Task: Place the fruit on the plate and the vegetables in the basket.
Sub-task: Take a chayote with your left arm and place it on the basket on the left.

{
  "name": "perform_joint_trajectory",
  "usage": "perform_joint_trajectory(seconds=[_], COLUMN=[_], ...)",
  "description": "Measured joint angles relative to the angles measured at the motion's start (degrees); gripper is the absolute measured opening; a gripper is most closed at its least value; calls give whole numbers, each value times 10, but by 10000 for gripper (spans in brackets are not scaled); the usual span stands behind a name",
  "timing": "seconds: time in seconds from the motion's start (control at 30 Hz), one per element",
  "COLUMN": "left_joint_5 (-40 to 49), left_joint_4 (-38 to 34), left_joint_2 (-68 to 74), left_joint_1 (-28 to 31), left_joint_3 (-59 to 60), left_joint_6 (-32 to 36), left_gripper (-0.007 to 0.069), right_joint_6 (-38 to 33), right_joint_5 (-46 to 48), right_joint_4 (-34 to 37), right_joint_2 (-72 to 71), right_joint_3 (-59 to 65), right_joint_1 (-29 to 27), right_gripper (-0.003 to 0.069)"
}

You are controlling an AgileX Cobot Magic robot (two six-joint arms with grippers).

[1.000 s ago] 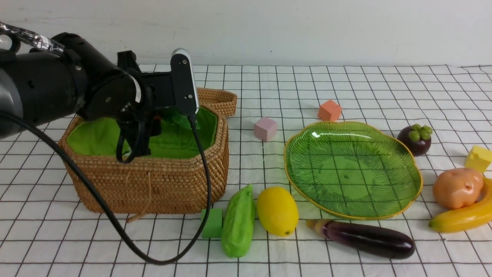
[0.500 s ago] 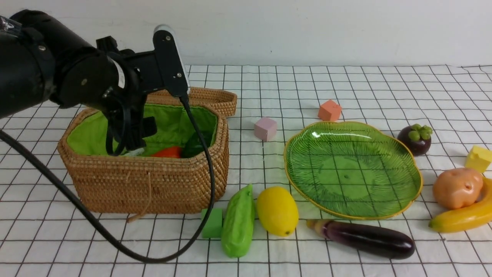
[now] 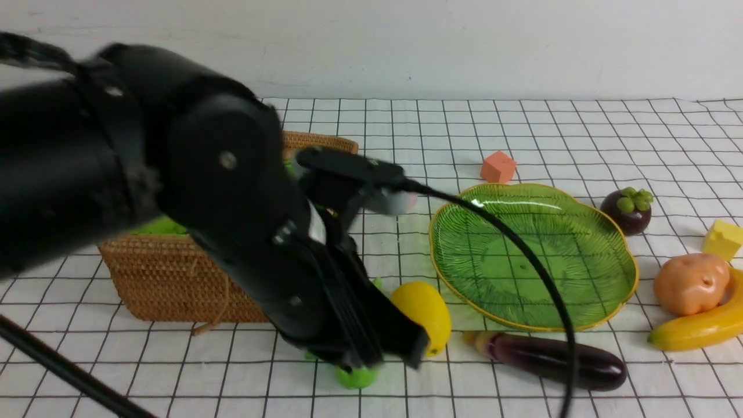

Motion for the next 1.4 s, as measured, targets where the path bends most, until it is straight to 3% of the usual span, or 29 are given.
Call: perform_joint_trajectory(seconds=[0.13,0.27,0.3,0.33,0.4,0.6,1.0,1.4], left_joint_5=[-22,-28,-32,-32,-34,-33,-45,-45], left_joint_4=[38,71,93,96,140,217,279,280], left_joint_2=[66,116,142,145,174,215,267,285], left_joint_1=[-37,-30,-22,-21,-13,-11,-11,-10], left_joint_3=[-19,-51,-69,-71,-89,-96,-96,-102], left_joint_6=[-40,-58,-60,-61,-81,-145,-151,-156], left_gripper=[9,110,186,196,330,479,494,498], right_joint_6=[12,18,21,21,24,25,25,25], right_joint_5=[22,34,37,37,37,37,37,37], right_joint_4=[-19,-30,-34,-34,-34,-38,-39,-41], right_joint_2=[0,0,0,0,0,-5,-17,-58], right_joint_3=[0,0,0,0,0,0,0,0], right_joint_1=[0,0,0,0,0,0,0,0], right_gripper=[147,150,151,151,151,156,162,162])
